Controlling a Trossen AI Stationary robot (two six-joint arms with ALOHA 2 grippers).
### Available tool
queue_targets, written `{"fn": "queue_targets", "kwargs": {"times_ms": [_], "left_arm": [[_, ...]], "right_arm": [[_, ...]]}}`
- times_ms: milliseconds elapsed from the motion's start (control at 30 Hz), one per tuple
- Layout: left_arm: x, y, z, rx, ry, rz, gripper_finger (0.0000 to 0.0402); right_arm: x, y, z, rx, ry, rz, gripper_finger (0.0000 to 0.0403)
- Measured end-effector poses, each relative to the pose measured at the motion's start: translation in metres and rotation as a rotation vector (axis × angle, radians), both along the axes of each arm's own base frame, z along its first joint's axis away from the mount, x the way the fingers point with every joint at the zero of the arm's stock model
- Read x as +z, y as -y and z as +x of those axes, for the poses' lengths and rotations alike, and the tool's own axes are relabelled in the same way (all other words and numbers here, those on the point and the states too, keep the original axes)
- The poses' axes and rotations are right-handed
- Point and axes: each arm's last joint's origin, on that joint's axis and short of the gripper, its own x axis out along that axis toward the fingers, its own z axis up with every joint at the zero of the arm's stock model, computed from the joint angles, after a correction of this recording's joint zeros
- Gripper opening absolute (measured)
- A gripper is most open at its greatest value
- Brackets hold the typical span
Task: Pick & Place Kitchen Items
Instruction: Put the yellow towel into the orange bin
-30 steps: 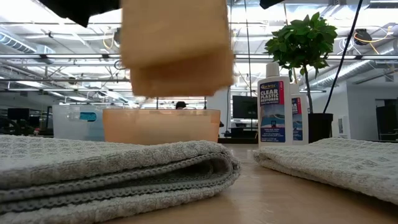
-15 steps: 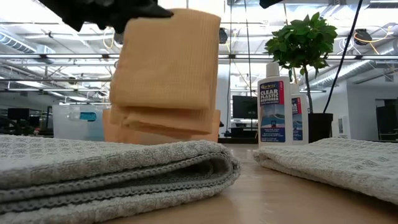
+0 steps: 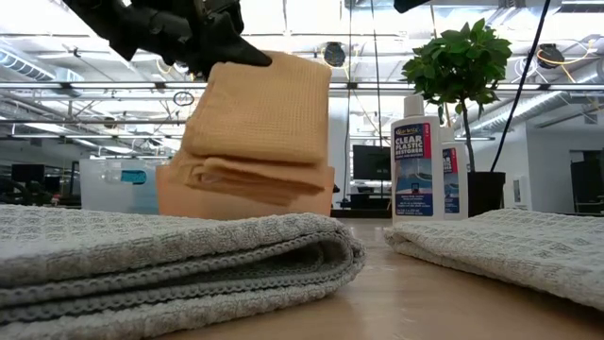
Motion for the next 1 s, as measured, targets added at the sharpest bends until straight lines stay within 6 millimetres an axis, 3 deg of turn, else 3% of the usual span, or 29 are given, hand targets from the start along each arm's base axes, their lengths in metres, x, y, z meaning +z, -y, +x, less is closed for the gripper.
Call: {"fn": "queue_targets", "kwargs": {"times_ms": [600, 1000], "left_arm": [[-0.006, -0.035, -0.007, 0.067, -0.043, 0.094, 0.0019], [-0.018, -0.038, -0.012, 0.106, -0.026, 0.121, 0.0019]], "right_arm": [[0.000, 0.000, 0.000, 0.000, 0.000, 0.000, 0.0001], [0.000, 0.000, 0.000, 0.003, -0.001, -0.003, 0.0002]]}}
